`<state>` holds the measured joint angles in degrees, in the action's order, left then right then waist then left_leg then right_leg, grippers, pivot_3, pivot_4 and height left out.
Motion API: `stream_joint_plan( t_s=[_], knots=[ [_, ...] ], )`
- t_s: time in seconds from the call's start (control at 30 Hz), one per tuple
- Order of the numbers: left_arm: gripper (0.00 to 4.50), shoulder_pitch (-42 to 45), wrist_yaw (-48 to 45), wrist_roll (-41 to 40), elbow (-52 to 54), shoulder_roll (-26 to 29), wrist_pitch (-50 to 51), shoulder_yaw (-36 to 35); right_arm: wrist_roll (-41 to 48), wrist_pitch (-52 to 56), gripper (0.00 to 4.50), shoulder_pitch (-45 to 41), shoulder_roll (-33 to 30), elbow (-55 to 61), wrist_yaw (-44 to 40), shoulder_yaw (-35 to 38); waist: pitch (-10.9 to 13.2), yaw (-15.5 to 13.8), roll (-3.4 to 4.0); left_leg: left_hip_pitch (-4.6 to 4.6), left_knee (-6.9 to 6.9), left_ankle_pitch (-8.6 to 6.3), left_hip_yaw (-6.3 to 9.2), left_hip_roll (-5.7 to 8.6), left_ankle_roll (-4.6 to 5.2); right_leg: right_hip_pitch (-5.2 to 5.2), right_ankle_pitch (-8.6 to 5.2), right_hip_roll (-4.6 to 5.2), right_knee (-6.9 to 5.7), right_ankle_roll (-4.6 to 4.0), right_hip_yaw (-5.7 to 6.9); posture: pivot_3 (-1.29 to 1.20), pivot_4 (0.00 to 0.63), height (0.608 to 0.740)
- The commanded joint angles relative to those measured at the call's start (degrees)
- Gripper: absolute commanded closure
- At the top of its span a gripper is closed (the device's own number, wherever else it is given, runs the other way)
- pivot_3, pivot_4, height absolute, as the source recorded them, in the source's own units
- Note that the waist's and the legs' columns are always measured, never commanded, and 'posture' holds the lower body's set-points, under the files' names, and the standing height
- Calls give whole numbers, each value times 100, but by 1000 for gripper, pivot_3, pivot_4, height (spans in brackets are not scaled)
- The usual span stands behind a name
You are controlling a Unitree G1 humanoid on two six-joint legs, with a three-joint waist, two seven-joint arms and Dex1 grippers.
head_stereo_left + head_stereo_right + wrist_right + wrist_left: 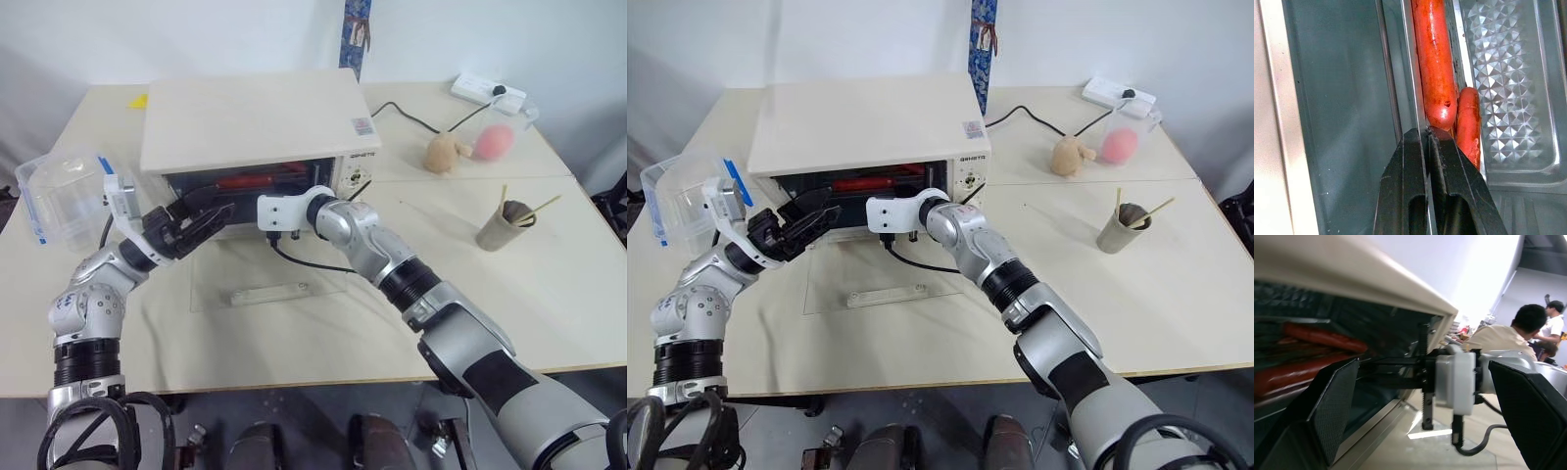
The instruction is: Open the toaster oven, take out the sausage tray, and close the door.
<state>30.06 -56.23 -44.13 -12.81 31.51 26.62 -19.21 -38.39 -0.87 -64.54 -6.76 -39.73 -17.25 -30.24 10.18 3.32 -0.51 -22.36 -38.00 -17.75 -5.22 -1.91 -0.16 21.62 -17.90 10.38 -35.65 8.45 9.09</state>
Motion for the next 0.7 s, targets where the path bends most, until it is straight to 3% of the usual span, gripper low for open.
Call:
stream_joint_plan(
  t_s=[0.03,0.43,0.7],
  knots=[
    [0,347,-72,90,-158,117,-159,-71,65,-39,4491,-40,1,361,43,98,1,-8,-1,-1,-1,0,1,0,0,0,0,0,0,0,0,0,150,740],
    [0,840,-174,400,-746,95,-269,-43,-22,-64,4491,97,-52,871,-279,51,2,20,-2,-1,5,0,3,0,0,2,0,-2,0,0,3,0,150,740],
    [0,902,-215,526,-926,99,-325,-46,-101,131,4491,554,-217,1889,-673,48,2,17,-2,-1,4,0,2,0,0,2,0,-2,0,0,2,0,150,740]
  ],
)
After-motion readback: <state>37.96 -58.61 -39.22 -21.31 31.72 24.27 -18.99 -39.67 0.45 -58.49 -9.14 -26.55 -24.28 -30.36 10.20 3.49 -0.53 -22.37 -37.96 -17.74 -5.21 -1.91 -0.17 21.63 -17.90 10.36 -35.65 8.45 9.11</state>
